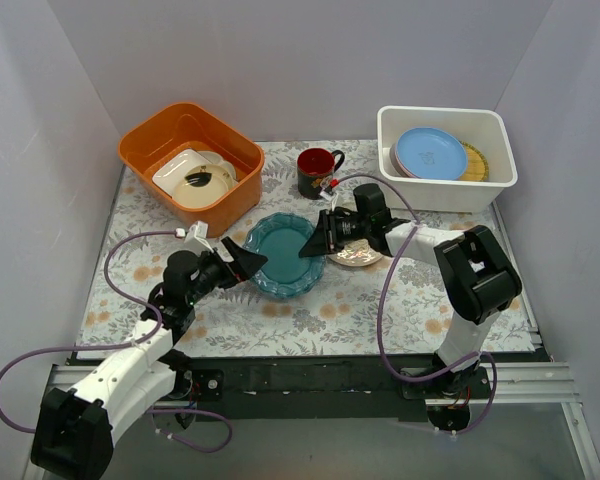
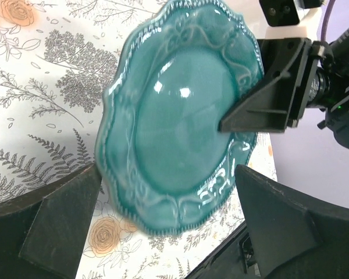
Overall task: Place the plates into the plastic bin on the countertop
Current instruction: Pick up the plate at the center of the board, then place the plate in the plastic bin.
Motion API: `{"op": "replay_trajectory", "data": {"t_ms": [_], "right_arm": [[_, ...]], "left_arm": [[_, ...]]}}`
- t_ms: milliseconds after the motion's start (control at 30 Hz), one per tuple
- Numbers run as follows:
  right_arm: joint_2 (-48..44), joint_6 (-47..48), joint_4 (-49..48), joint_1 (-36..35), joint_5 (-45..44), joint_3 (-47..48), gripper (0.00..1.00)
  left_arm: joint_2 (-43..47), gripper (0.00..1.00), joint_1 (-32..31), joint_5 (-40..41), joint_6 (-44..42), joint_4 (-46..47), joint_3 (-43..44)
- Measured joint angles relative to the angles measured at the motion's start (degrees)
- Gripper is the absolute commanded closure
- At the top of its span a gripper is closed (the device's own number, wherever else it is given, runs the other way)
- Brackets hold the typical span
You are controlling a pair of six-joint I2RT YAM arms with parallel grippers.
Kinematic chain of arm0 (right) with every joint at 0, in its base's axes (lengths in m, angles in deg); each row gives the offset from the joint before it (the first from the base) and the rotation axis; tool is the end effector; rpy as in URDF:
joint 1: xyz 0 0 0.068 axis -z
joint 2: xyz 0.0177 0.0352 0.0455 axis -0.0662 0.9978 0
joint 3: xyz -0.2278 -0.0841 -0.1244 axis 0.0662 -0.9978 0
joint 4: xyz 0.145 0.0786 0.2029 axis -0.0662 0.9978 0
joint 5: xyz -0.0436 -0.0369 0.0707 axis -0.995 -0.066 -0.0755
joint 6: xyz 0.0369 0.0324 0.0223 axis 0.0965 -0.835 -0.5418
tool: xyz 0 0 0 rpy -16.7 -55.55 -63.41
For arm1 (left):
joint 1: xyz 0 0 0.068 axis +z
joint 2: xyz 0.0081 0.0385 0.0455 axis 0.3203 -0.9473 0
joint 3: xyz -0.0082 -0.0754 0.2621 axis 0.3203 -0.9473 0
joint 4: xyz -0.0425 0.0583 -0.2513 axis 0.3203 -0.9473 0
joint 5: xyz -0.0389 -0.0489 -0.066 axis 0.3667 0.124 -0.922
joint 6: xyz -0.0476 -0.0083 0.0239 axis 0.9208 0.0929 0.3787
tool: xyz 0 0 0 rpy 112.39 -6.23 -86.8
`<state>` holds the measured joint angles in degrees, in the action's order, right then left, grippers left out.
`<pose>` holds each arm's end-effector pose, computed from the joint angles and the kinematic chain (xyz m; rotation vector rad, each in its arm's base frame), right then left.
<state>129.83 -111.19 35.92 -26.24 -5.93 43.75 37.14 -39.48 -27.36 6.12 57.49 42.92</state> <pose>0.3077 0.2100 0.1916 -0.4874 2.2143 1.5986 0.1669 -0.0734 0.2021 -0.9792 1.9757 -1.4089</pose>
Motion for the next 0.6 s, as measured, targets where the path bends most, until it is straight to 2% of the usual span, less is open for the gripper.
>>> {"op": "replay_trajectory", "data": {"t_ms": [300,600], "right_arm": [[-0.2,5.7,8.9,5.7,-3.6,5.1,0.99],[-0.2,8.8,14.1,8.1,-4.5,10.8,0.99]], "left_arm": [[2.3,0.02,0.0,-0.4,0.2,0.6,0.0],[2.7,0.02,0.0,-0.7,0.5,1.5,0.0]]}}
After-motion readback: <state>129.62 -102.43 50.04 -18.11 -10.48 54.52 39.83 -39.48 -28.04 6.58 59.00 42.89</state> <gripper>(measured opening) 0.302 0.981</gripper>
